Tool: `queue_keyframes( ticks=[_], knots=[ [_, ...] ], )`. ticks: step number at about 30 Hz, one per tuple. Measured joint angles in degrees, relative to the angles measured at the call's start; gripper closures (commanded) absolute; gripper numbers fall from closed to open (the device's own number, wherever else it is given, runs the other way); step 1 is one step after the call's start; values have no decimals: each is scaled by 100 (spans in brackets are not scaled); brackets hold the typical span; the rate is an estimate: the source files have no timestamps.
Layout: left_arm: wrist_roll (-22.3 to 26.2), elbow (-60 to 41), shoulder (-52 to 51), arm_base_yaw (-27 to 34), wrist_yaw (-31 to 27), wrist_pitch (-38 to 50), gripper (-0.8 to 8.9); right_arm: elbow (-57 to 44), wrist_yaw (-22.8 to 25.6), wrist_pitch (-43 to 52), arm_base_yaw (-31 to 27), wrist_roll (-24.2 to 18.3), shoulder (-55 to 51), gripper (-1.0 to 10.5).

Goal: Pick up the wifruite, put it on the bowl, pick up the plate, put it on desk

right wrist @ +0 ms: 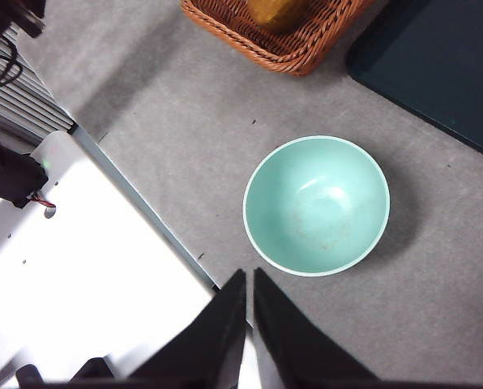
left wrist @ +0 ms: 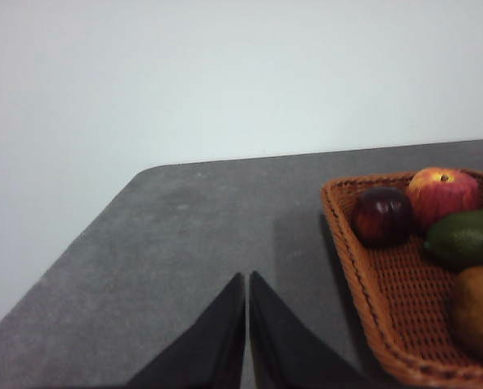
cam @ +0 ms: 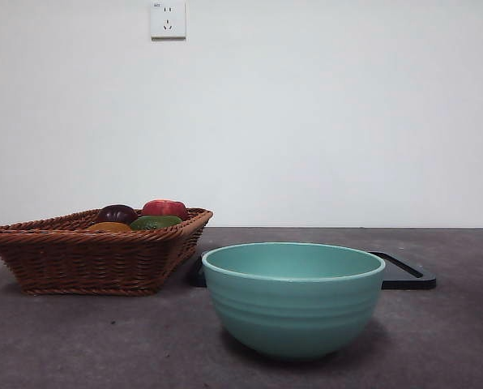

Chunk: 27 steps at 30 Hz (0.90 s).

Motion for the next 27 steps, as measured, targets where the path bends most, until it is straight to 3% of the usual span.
queue_keyframes(
  ticks=[16,27],
  knots=[
    [-4,-184,-46,0,-2,-754,806,0,0,0,0,0,0,940],
    [-90,-184,-46,0,-2,-756,806,0,0,0,0,0,0,940]
  ],
)
